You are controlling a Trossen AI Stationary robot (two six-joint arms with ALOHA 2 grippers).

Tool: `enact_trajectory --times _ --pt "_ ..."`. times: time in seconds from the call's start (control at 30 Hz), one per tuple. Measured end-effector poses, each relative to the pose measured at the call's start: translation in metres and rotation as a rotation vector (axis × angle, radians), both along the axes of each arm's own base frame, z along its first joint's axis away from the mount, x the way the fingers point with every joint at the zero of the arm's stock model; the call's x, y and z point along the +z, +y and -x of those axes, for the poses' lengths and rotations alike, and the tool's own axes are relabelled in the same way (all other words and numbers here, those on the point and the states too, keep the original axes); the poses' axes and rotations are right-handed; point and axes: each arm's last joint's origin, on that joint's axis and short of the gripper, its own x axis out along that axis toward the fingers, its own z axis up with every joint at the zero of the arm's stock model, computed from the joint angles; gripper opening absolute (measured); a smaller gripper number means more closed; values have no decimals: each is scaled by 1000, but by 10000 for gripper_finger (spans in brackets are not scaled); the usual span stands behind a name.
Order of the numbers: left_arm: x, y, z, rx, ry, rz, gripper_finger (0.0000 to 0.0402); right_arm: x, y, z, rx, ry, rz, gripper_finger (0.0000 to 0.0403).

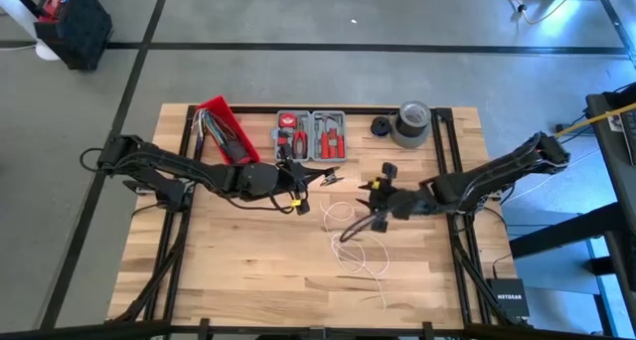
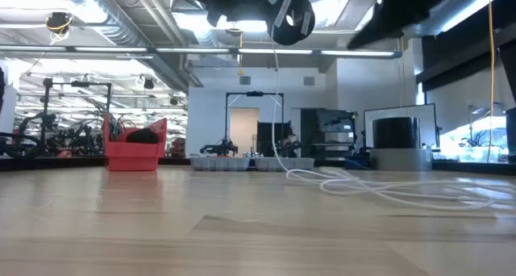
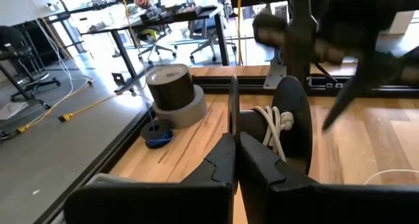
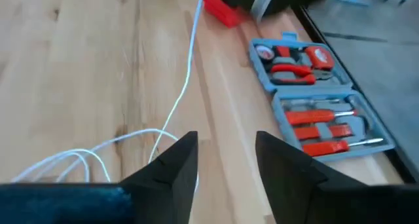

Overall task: Coil cords
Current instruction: Coil the white wire into the spool

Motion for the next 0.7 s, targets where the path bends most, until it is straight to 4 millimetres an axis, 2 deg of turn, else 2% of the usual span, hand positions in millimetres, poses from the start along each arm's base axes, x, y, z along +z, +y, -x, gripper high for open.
enact_trajectory --times 0.17,0.27,0.33,0.47,0.6,0.7 --pt "0 0 0 0 -5 1 0 -59 -4 -7 18 -237 -24 162" --pt "1 0 0 0 -8 1 0 -85 -12 -15 23 -348 -47 162" --pt "1 0 0 0 -8 1 0 -95 -17 -24 24 -386 -66 163" --pt "1 0 0 0 -9 2 0 -113 -24 -47 48 -348 -84 163" --pt "0 0 0 0 -6 0 0 -121 -27 -69 58 -328 -94 163" --pt "0 0 0 0 -4 0 0 -120 -25 -82 88 -333 -82 162"
